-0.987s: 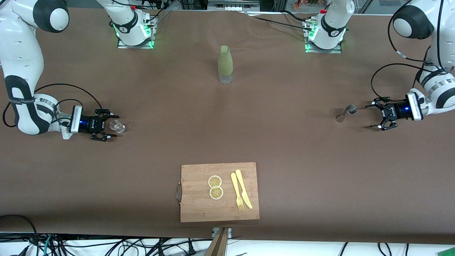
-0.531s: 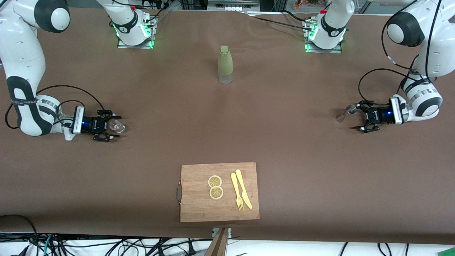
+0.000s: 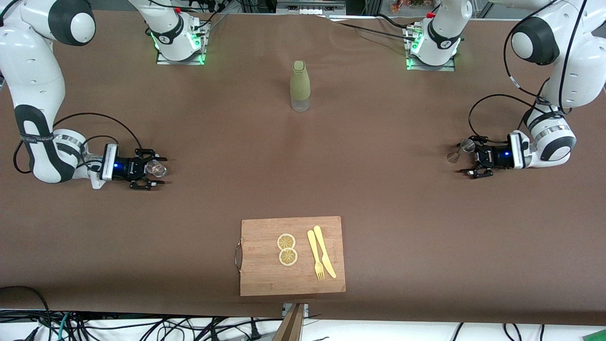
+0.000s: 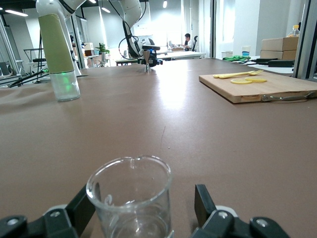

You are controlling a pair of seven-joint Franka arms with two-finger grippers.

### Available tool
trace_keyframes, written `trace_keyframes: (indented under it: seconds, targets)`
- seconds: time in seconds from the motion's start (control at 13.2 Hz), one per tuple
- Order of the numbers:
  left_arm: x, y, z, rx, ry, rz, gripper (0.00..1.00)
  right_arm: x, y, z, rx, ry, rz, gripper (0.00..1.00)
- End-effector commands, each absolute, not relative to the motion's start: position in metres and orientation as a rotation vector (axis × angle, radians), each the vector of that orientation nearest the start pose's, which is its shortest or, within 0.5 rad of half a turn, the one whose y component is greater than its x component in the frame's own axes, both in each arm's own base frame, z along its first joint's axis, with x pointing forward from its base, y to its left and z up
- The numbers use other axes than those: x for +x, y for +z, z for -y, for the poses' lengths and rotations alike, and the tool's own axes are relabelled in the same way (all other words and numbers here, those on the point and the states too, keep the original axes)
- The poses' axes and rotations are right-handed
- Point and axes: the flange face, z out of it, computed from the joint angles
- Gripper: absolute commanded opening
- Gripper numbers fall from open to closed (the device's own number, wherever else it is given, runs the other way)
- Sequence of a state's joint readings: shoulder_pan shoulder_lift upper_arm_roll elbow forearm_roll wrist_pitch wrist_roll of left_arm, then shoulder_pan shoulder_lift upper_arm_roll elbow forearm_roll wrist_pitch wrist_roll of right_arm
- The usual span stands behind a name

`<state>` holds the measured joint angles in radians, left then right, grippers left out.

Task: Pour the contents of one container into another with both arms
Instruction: 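Grasp the beaker with the right gripper while the left gripper grasps the jigger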

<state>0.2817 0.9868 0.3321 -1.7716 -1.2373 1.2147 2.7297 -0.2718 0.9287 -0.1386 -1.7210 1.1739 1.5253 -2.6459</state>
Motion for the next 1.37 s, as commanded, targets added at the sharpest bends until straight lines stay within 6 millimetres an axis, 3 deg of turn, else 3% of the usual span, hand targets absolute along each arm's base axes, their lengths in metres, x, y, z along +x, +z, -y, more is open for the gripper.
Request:
trace_keyframes:
  seconds: [0.0, 0.08, 0.15, 0.46, 0.76, 0.99, 1.06, 1.21, 1.29]
  targets:
    - [0.474, 0.044, -0.188, 1.251, 1.133, 1.212, 1.00, 0.555, 0.052, 0.125, -1.397, -1.038, 1.341, 0.59]
    - [0.474, 0.045, -0.187, 1.243, 1.132, 1.209, 1.00, 0.555, 0.052, 0.126, -1.400, -1.037, 1.338, 0.37]
    - [0.473, 0.045, -0.187, 1.241, 1.132, 1.205, 1.00, 0.554, 0.052, 0.126, -1.404, -1.034, 1.331, 0.26]
    - [0.466, 0.046, -0.188, 1.211, 1.094, 1.210, 0.99, 0.556, 0.054, 0.126, -1.409, -1.027, 1.317, 0.13]
    - [0.465, 0.046, -0.191, 1.216, 1.094, 1.213, 0.91, 0.571, 0.065, 0.115, -1.421, -0.989, 1.275, 0.12]
    - [0.465, 0.047, -0.192, 1.218, 1.096, 1.214, 0.75, 0.586, 0.074, 0.091, -1.408, -0.964, 1.246, 0.12]
    - [0.464, 0.047, -0.194, 1.223, 1.096, 1.214, 0.63, 0.594, 0.079, 0.077, -1.393, -0.961, 1.242, 0.12]
    - [0.463, 0.047, -0.197, 1.228, 1.096, 1.213, 0.61, 0.610, 0.089, 0.058, -1.394, -0.944, 1.241, 0.12]
    - [0.462, 0.047, -0.200, 1.235, 1.094, 1.215, 0.55, 0.617, 0.095, 0.045, -1.386, -0.925, 1.234, 0.12]
